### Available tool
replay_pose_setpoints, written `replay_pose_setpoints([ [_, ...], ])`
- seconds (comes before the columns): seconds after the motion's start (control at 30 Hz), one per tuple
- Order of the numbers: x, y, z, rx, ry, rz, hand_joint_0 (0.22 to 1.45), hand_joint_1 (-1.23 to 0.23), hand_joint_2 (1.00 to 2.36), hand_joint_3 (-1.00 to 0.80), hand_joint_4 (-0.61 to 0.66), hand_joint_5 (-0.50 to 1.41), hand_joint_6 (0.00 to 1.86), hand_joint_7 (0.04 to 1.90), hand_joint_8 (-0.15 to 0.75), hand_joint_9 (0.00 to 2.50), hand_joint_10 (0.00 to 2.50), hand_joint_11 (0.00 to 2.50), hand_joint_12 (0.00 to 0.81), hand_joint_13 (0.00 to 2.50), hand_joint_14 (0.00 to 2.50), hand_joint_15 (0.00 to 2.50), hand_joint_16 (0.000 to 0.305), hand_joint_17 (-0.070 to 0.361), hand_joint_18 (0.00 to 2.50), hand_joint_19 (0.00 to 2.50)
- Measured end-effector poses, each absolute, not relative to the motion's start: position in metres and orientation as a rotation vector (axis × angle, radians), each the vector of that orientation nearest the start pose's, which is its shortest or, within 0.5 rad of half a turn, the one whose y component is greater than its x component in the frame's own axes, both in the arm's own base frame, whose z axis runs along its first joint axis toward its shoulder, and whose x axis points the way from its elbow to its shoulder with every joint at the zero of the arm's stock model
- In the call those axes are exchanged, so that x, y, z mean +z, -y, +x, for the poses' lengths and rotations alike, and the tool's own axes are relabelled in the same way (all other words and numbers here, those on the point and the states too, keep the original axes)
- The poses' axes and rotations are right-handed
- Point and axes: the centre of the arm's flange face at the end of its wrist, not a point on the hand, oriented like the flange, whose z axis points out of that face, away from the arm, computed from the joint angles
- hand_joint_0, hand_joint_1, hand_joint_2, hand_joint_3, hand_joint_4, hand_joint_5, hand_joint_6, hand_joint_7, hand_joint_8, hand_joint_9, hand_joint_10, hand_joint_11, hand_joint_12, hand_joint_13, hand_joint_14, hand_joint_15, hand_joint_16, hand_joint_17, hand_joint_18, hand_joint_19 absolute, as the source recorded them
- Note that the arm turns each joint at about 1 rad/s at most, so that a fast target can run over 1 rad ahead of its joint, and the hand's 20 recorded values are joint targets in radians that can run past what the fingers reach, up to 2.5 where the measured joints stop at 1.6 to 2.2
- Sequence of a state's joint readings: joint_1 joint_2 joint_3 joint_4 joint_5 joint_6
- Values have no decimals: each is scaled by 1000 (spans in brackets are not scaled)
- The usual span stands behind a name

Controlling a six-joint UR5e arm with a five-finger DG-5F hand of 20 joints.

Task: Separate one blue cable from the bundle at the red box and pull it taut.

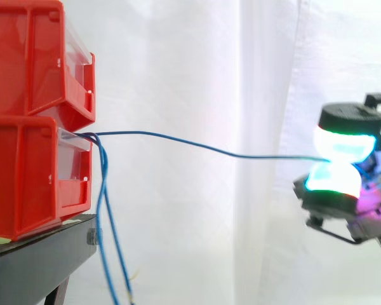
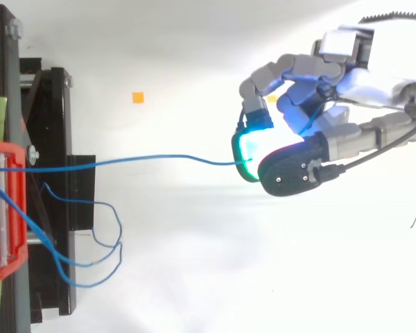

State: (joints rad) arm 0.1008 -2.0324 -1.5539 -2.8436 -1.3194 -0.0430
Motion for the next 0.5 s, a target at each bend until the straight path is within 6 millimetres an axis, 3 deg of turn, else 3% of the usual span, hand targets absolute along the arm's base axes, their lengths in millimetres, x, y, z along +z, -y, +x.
replay_pose_setpoints([
  [0.17, 249, 89, 631, 981, -1243, 1328, 685, -703, 1020, 102, 62, -183, 910, 1353, 409, 727, 2500, 2295, 518, 733, 2500, 2059, 59, 132, 1458, 1487],
  [0.5, 252, 86, 638, 1002, -1209, 1271, 686, -705, 1020, 97, 61, -183, 910, 1350, 402, 720, 2500, 2274, 517, 730, 2500, 2085, 58, 131, 1455, 1551],
])
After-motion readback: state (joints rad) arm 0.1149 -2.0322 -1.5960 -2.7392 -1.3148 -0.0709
